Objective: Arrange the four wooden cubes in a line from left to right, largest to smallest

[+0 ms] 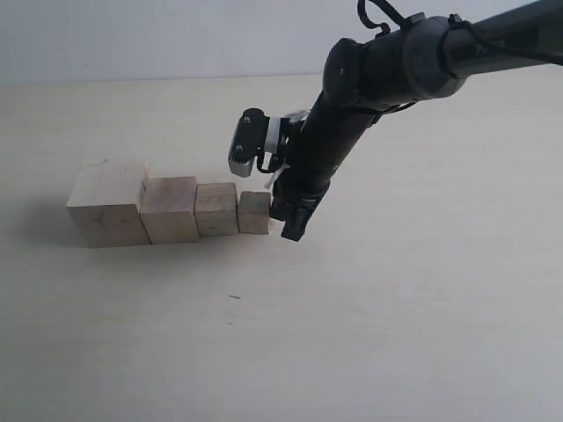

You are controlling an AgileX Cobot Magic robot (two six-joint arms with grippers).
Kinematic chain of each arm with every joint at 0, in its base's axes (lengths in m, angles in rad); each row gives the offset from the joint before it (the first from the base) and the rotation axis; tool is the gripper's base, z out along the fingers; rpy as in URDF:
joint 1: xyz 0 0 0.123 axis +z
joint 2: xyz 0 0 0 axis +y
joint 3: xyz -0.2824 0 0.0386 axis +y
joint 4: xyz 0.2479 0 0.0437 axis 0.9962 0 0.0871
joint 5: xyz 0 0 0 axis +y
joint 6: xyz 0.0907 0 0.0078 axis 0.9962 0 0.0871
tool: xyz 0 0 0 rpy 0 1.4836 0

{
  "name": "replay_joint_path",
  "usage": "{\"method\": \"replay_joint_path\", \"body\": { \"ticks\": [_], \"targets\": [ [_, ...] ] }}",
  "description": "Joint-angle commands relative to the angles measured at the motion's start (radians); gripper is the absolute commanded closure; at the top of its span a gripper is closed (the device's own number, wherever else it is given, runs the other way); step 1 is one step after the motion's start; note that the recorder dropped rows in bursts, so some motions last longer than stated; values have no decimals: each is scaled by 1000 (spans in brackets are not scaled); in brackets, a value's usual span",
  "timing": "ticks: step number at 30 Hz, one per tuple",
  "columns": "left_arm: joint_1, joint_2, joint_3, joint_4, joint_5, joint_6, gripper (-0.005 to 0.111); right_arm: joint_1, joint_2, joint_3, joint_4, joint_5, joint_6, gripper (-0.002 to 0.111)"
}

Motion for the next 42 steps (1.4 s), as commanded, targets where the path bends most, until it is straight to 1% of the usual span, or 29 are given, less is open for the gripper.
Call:
{"method": "replay_joint_path", "body": {
  "ticks": [1,8,10,11,12,13,15,16,18,20,23,29,32,36,39,42],
  "targets": [
    [2,-7,3,-10,-3,1,104,0,-2,6,34,-28,-27,108],
    [2,-7,3,-10,-3,1,104,0,-2,6,51,-74,-31,108],
    [2,-7,3,-10,-3,1,104,0,-24,6,26,-69,-8,108],
    [2,-7,3,-10,-3,1,104,-2,-44,6,-6,-65,30,108],
    [2,-7,3,-10,-3,1,104,-2,-96,6,-104,-50,121,108],
    [2,-7,3,-10,-3,1,104,-2,-122,6,-150,-45,173,108],
    [2,-7,3,-10,-3,1,104,-2,-233,6,-295,-23,368,108],
    [2,-7,3,-10,-3,1,104,-2,-314,11,-327,-21,483,108],
    [2,-7,3,-10,-3,1,104,-2,-441,63,-327,-55,576,108],
    [2,-7,3,-10,-3,1,104,-2,-579,163,-331,-99,639,108],
    [2,-7,3,-10,-3,1,104,-2,-812,368,-366,-179,792,108],
    [2,-7,3,-10,-3,1,104,-2,-1122,665,-384,-288,965,108],
    [2,-7,3,-10,-3,1,104,0,-1280,860,-453,-425,1121,108],
    [2,-7,3,-10,-3,1,104,0,-1466,1121,-604,-585,1362,108],
    [2,-7,3,-10,-3,1,104,0,-1572,1241,-614,-640,1394,108],
    [2,-7,3,-10,-3,1,104,0,-1669,1320,-614,-642,1394,108]
  ]
}}
